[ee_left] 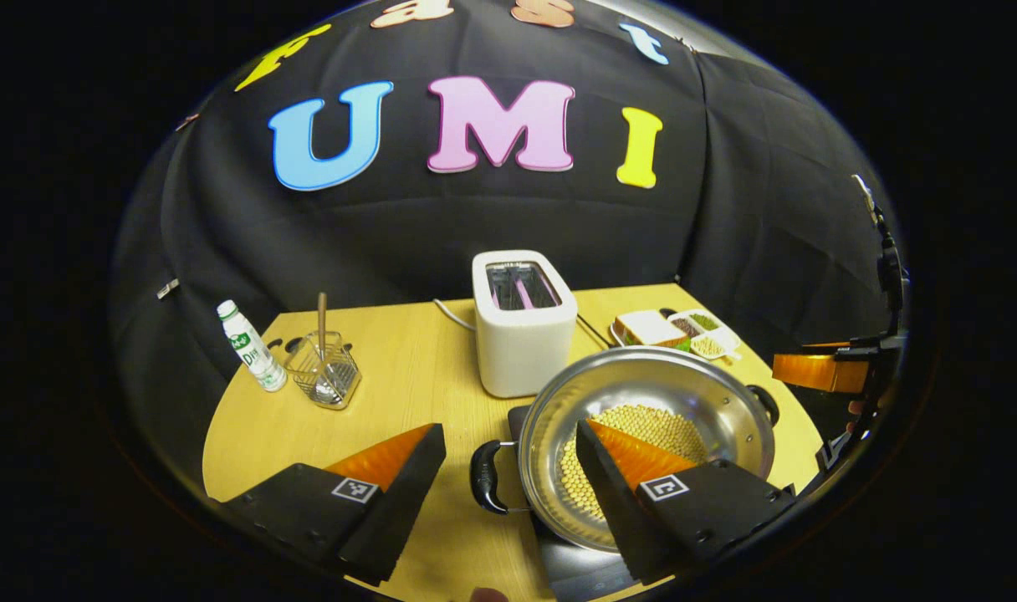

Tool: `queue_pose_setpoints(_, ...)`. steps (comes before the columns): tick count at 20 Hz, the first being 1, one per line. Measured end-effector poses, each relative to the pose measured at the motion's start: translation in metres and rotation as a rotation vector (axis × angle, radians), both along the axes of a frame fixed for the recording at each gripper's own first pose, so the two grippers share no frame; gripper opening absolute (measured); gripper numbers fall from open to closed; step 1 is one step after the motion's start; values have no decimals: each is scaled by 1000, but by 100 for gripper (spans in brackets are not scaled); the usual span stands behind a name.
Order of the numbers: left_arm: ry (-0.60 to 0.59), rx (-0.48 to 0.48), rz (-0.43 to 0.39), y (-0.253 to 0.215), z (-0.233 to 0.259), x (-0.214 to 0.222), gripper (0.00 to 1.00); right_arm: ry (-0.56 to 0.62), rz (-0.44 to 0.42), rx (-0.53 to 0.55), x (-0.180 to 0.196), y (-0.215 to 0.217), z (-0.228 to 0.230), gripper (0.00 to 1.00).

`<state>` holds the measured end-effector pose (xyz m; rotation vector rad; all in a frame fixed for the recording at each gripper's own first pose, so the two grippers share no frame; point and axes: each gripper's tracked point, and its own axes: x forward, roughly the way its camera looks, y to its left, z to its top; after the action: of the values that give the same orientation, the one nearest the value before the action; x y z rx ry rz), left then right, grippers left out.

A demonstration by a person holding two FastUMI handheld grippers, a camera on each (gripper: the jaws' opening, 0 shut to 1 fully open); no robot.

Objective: First push the handle of the pot to place it horizontally, then grasp the pot with both hands and set it on the induction cooktop.

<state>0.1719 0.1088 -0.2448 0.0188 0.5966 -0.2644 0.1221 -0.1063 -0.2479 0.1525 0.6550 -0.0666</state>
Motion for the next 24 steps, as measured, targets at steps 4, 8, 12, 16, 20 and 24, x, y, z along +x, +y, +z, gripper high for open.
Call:
queue_pose_setpoints(4, -103, -74, 32, 1, 50, -8, 98, -139, -16, -21, -11, 3, 65, 99)
queue_pose_setpoints(8, -203, -117, 56, 19, 107, -24, 98, -235, -30, 12, -30, 16, 114, 98)
queue_pose_setpoints(12, -328, -85, 76, 44, 156, -40, 98, -325, -59, 43, -47, 27, 156, 98)
queue_pose_setpoints(16, -420, -88, 75, 53, 188, -63, 98, -443, -62, 22, -67, 38, 192, 98)
queue_pose_setpoints(20, -472, -93, 74, 60, 207, -95, 97, -542, -19, -36, -89, 59, 219, 98)
queue_pose_setpoints(24, -469, -122, 79, 68, 207, -114, 98, -597, -5, -75, -107, 74, 232, 98)
